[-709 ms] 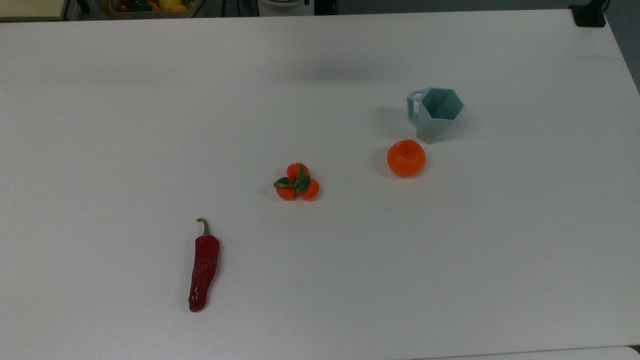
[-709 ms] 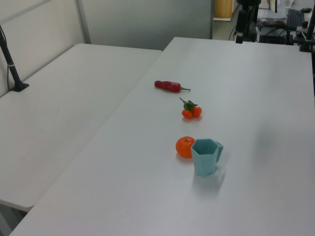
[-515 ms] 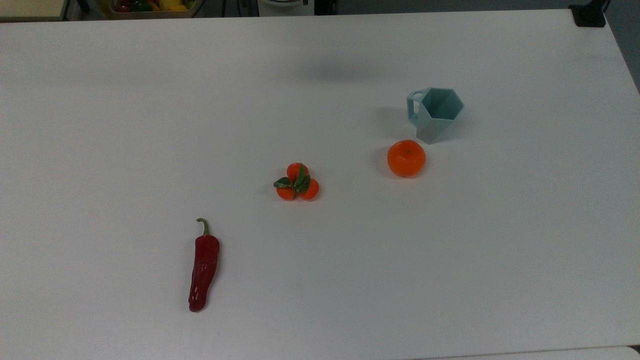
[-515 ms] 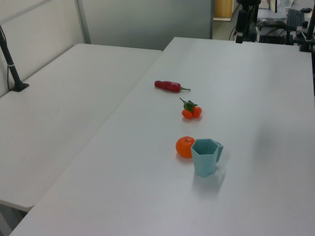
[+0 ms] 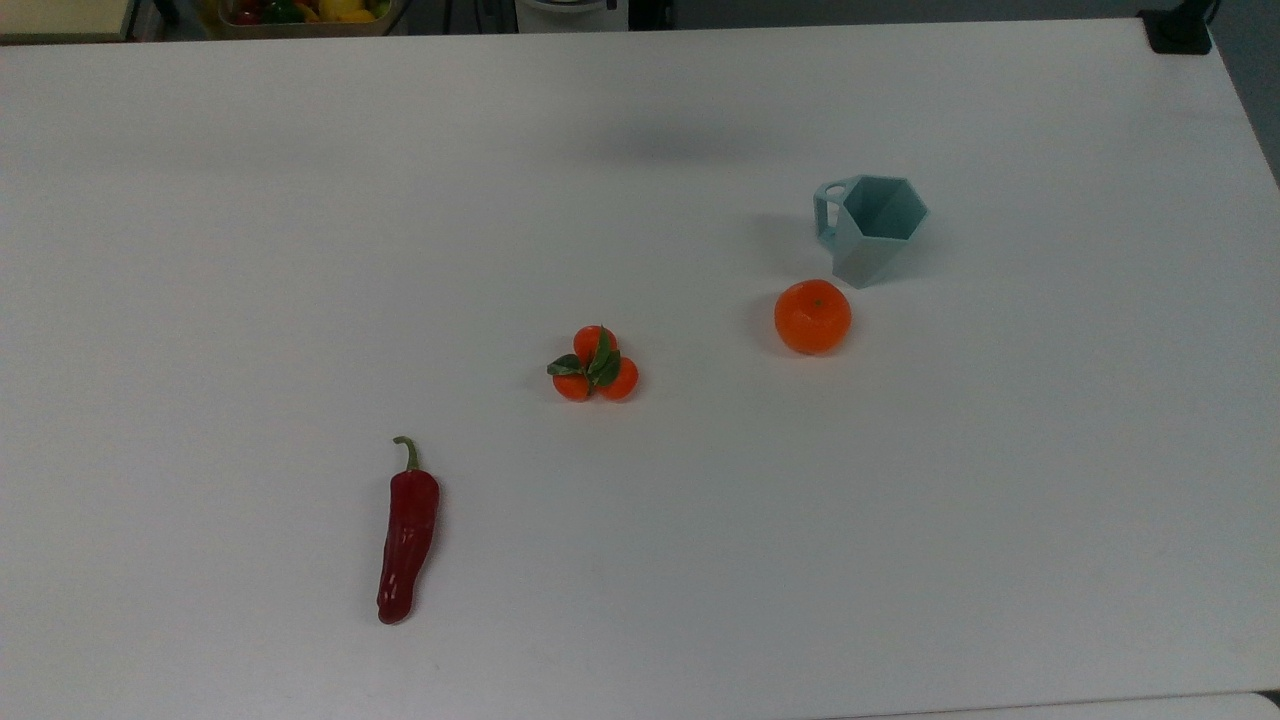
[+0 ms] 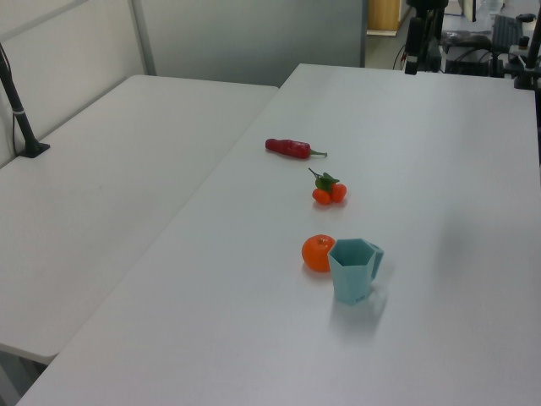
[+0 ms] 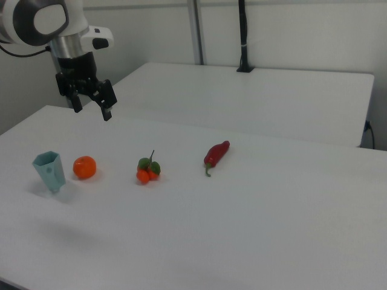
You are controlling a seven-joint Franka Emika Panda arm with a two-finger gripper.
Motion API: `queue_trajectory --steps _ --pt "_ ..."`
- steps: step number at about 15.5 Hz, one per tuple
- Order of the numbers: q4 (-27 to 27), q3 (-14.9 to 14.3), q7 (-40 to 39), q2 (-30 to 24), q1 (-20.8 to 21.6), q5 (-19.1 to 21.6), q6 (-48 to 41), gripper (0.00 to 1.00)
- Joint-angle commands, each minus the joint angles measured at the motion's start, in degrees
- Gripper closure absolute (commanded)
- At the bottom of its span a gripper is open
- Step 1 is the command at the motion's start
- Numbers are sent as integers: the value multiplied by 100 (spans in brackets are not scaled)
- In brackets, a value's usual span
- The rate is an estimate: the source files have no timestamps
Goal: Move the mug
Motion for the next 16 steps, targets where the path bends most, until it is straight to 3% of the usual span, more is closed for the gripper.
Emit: queue_trajectory --steps 1,5,8,16 --pt "-182 74 -975 -77 -66 32 47 0" --pt "-297 65 -2838 -77 -127 67 -286 0" --pt "-420 118 -3763 -77 -118 23 -436 0" --pt "-1070 557 -3625 -94 145 67 159 0"
